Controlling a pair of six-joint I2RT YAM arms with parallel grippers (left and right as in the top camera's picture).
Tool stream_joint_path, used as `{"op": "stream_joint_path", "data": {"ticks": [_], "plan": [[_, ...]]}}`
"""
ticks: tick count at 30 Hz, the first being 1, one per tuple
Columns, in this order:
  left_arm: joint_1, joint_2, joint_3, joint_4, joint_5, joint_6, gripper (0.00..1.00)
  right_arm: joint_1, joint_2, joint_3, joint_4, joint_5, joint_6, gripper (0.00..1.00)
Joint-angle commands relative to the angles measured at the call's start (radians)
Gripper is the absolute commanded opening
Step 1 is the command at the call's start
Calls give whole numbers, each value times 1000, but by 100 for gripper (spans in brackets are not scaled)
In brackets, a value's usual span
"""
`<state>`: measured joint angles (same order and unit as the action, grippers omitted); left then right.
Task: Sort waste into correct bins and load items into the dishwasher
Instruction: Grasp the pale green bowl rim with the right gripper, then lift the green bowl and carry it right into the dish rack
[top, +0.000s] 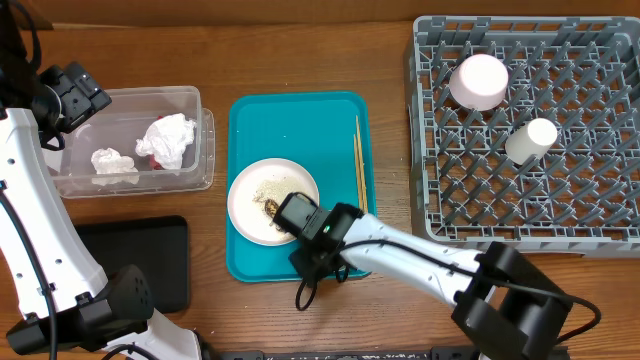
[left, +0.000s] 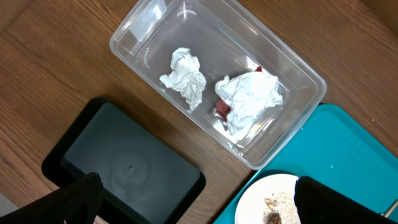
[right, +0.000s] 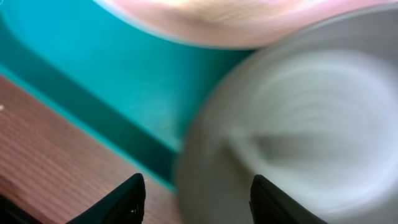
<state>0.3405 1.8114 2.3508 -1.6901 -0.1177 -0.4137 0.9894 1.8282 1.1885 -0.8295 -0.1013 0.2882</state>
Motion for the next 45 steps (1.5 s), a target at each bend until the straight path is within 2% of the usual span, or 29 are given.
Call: {"op": "stream_joint_path", "data": {"ticks": [1,14,16,17,25,33,38,39,45], "plan": [[-1,-2,0,1,-13,-10,100,57,11,11,7,49,2,54],[-1,-2,0,1,-13,-10,100,69,13,30,-7,86,27,17],[-1,-2,0,1,-13,-10,100,69,12,67,-31,85,27,6],[-1,-2,0,1,-13,-10,100,67,12,106,-53,85,27,4],[-1,-2,0,1,-13,-10,100,-14,12,349,-243,87,27,4],[-1,-2,0,1,-13,-10,100,-219,-13,604,-488,127,26,4],[-1,-2,0,1,-13,-10,100,-393,-71,679,-591,127,34,4],[-1,-2,0,1,-13,-10,100,-483,-109,679,-604,127,55,4],[-1,-2,0,1,-13,-10,100,-785,-204,679,-649,70,70,4]]}}
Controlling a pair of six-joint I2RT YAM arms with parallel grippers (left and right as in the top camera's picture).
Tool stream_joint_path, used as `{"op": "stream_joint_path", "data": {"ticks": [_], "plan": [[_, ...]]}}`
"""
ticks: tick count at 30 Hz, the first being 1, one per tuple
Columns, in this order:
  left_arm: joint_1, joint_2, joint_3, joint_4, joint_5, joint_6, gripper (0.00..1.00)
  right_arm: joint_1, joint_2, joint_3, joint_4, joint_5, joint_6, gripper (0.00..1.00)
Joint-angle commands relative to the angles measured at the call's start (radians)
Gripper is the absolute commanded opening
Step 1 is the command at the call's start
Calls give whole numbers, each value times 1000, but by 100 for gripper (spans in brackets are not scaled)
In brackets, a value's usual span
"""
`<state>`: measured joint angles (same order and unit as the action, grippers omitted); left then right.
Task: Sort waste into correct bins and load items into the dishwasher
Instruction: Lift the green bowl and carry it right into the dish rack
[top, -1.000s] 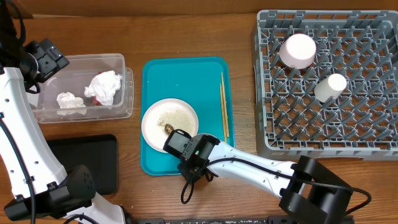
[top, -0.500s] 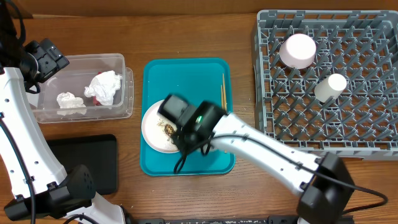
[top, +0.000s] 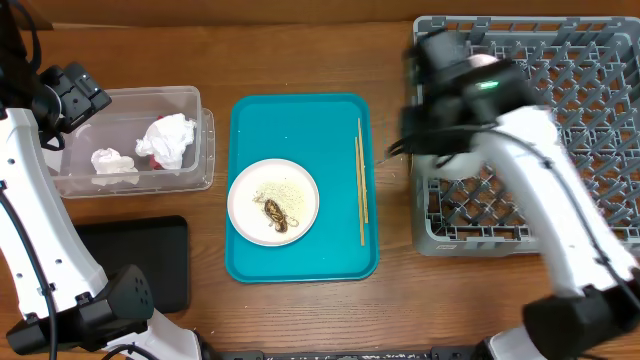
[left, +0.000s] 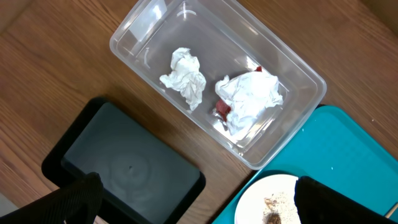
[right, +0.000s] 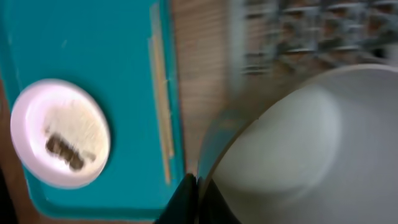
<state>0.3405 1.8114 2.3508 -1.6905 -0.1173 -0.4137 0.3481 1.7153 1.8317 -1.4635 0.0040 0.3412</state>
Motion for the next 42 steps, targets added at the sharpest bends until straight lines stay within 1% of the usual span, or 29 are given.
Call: {"op": "stream_joint_path", "data": {"ticks": [1,5,6,8,12,16,17,18,23,30,33,36,40,42], "plan": [[-1,-2,0,1,-13,-10,100,-192,-99,36,-17,-75,-2,4],[-1,-2,0,1,-13,-10,100,-362,-102,32,-27,-346,-178,4],[-1,-2,0,1,-13,-10,100,-388,-101,32,-37,-377,-210,4],[-1,-2,0,1,-13,-10,100,-444,-101,32,-59,-395,-242,4],[-1,-2,0,1,-13,-10,100,-573,-101,32,-57,-436,-254,4],[-1,-2,0,1,-13,-10,100,-731,-99,31,-19,-652,-354,4],[-1,-2,0,1,-13,-10,100,-801,-95,31,7,-726,-354,4],[-1,-2,0,1,-13,-10,100,-837,-91,31,21,-749,-354,4],[-1,-2,0,1,-13,-10,100,-972,-63,8,126,-769,-348,4],[-1,-2,0,1,-13,-10,100,-1043,24,-43,297,-786,-311,4],[-1,-2,0,1,-13,-10,100,-1071,87,-43,392,-940,-308,4],[-1,-2,0,1,-13,-10,100,-1085,146,-43,492,-1037,-227,4],[-1,-2,0,1,-13,-10,100,-1090,224,-43,564,-1041,-100,4],[-1,-2,0,1,-13,-10,100,-1090,259,-43,571,-1080,-98,4]]}}
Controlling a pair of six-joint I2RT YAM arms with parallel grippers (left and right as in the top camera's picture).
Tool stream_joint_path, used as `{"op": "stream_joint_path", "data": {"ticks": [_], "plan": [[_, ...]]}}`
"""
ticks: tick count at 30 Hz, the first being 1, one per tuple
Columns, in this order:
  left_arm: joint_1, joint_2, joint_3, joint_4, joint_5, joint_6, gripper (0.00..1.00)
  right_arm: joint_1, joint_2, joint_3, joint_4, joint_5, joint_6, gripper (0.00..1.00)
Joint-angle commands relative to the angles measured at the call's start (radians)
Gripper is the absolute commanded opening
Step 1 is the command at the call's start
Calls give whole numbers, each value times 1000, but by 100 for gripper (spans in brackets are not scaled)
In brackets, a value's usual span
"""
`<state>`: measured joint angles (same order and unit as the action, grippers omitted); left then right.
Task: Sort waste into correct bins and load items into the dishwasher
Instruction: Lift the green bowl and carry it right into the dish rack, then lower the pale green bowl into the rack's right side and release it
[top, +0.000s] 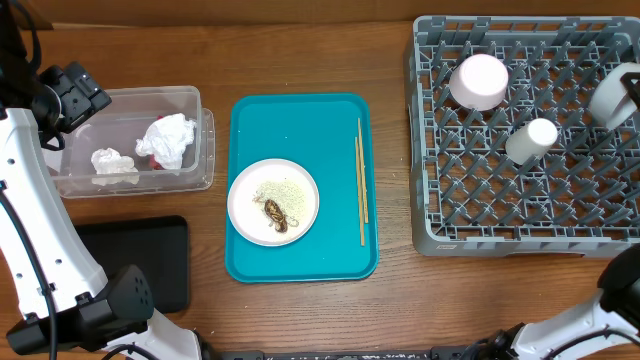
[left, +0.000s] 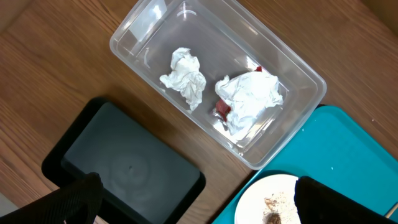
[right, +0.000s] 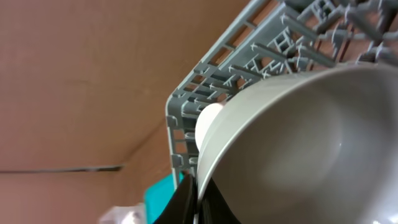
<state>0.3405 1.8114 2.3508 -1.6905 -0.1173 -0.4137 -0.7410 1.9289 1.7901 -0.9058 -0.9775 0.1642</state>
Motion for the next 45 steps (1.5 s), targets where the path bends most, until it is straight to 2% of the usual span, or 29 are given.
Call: {"op": "stream_joint_path", "data": {"ticks": [1,10,23,33,42,45], "plan": [[-1,-2,0,1,-13,-10,100,-1,62,-2,14,-120,79,4],[-1,-2,0,1,-13,-10,100,-6,137,-2,-35,-167,76,4],[-1,-2,0,1,-13,-10,100,-40,139,-2,-200,20,64,4],[-1,-2,0,1,-13,-10,100,-52,139,-2,-252,88,37,4],[-1,-2,0,1,-13,-10,100,-134,128,-1,-314,114,1,4],[-1,-2,0,1,-13,-10,100,-154,125,1,-341,132,-15,12]]}}
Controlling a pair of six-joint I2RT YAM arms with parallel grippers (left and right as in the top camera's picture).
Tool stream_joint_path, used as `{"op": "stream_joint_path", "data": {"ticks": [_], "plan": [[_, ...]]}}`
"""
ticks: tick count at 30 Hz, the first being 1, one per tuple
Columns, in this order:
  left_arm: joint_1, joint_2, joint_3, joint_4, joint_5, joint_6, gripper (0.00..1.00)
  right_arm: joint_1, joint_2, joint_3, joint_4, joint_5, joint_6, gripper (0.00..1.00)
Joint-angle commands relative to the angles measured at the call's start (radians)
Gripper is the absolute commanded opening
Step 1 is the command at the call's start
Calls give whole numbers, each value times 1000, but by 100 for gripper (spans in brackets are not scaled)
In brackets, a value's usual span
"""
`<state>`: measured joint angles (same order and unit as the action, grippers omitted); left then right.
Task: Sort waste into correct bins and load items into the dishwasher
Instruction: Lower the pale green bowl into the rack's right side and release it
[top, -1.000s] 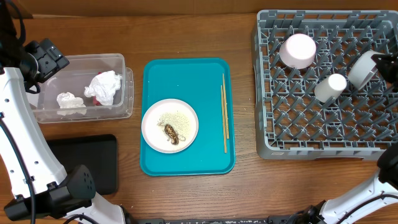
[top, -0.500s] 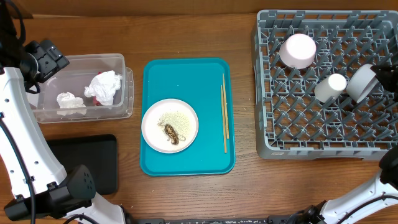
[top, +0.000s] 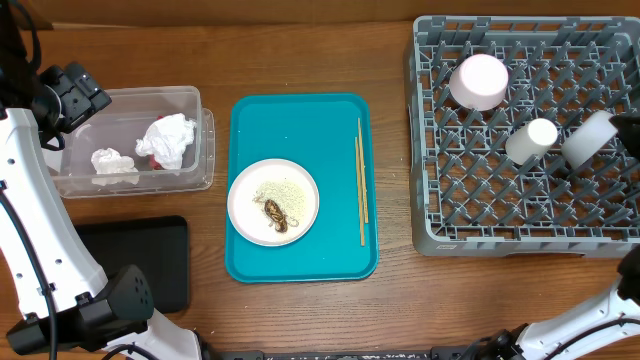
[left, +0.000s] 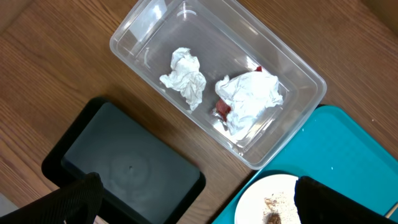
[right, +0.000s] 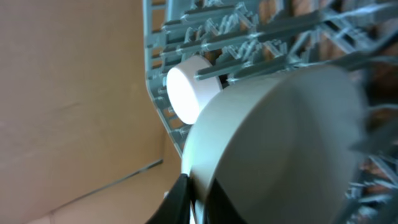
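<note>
My right gripper (right: 189, 202) is shut on the rim of a white bowl (right: 280, 143). It holds the bowl (top: 585, 138) tilted over the right side of the grey dish rack (top: 520, 215), beside a white cup (top: 530, 138). A pink bowl (top: 478, 80) sits upside down in the rack. On the teal tray (top: 300, 120) lie a white plate (top: 273, 200) with food scraps and a pair of chopsticks (top: 360, 180). My left gripper (left: 199, 205) hangs open high above the clear bin (left: 124, 37), which holds crumpled napkins (left: 249, 99).
A black bin (top: 135, 260) sits at the front left, below the clear bin (top: 190, 100). The rack's tines stand up under the held bowl. Bare wooden table (top: 395, 190) lies between tray and rack.
The right gripper, still shut on the white bowl, has come from the rack's far right edge to a spot lower down beside the white cup. The left arm has not moved.
First the right gripper was at the tray's front edge with the white bowl between its fingers. Then it held the bowl at the rack's left side, then at the rack's far right, and now beside the cup. The left gripper stayed open above the bin.
</note>
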<state>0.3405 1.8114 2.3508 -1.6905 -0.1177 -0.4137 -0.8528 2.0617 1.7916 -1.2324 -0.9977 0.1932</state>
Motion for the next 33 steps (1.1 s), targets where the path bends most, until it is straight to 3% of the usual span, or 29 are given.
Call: {"op": "stream_joint_path", "data": {"ticks": [1,17,23,27,30,33], "plan": [[-1,-2,0,1,-13,-10,100,-48,-8,3,-24,169,-44,14],[-1,-2,0,1,-13,-10,100,-114,-70,108,-172,425,-2,14],[-1,-2,0,1,-13,-10,100,-86,-148,108,-150,433,16,24],[-1,-2,0,1,-13,-10,100,-16,-141,105,-45,421,16,11],[-1,-2,0,1,-13,-10,100,49,-127,98,18,436,18,10],[-1,-2,0,1,-13,-10,100,120,-113,76,50,578,65,8]]}}
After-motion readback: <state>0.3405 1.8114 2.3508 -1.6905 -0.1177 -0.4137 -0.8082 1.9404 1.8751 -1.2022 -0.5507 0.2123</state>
